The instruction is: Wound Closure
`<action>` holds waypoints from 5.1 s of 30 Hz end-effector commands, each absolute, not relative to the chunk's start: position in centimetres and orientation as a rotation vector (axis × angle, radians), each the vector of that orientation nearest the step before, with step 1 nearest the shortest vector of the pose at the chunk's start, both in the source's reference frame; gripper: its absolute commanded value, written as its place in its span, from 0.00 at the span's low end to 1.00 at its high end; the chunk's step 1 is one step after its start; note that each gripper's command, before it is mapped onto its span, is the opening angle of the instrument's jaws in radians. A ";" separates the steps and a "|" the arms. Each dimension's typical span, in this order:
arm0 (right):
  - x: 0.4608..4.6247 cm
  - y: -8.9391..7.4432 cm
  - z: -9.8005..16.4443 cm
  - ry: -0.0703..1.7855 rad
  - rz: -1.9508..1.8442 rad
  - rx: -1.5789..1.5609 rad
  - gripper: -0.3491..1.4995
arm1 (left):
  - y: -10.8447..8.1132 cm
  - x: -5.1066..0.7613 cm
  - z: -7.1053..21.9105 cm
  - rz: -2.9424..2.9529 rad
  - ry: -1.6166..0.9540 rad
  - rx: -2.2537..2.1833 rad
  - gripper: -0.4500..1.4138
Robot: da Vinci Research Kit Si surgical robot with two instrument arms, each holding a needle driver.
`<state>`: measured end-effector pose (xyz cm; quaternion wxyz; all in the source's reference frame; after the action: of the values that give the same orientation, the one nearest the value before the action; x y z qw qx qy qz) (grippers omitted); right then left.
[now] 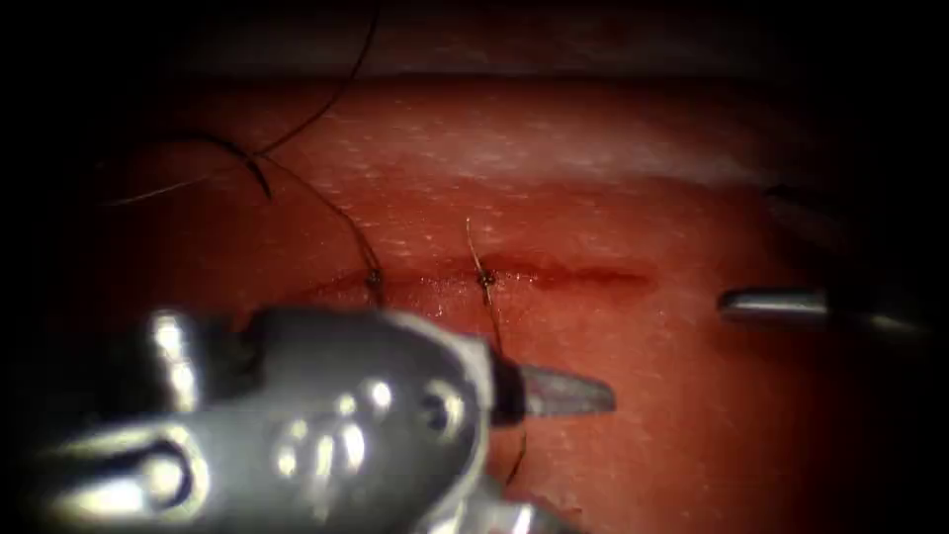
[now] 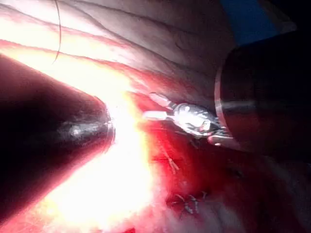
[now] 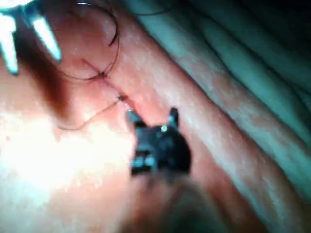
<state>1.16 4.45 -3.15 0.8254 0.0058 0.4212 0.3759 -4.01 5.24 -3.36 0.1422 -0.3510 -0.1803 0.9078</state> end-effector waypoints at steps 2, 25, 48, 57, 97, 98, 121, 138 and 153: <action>1.23 4.5 -3.1 0.899 0.798 0.012 0.94 | 5.2 -4.04 -3.1 2.686 -0.530 -1.084 0.59; 1.23 4.4 -3.1 0.900 0.796 0.011 0.94 | 5.0 -3.99 -1.9 3.133 -0.474 -1.509 0.46; 1.26 4.4 -3.1 0.905 0.793 0.015 0.94 | 4.8 -4.12 -1.5 3.309 -0.457 -1.477 0.41; 1.27 4.4 -3.0 0.908 0.790 0.018 0.94 | 4.8 -4.22 -1.6 3.288 -0.435 -1.517 0.41; 2.06 4.2 -2.4 1.040 0.632 0.038 0.92 | 5.8 -3.41 -2.0 2.657 -0.314 -1.579 0.05; 2.11 4.2 -2.4 1.043 0.631 0.036 0.92 | 5.9 -3.38 -2.0 2.657 -0.314 -1.579 0.05; 2.78 4.2 -2.1 0.999 0.620 -0.015 0.92 | 6.0 -3.21 -2.0 2.621 -0.271 -1.539 0.05; 2.99 4.2 -1.8 0.985 0.618 -0.041 0.91 | 6.0 -3.23 -2.0 2.608 -0.281 -1.530 0.05; 3.08 4.2 -1.7 0.987 0.618 -0.051 0.78 | 6.0 -3.27 -2.0 2.602 -0.292 -1.528 0.05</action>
<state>3.01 4.21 -1.80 0.8356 -0.0228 0.4653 0.2911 -3.22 5.97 -2.11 0.0561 -0.5028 -0.0970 0.8571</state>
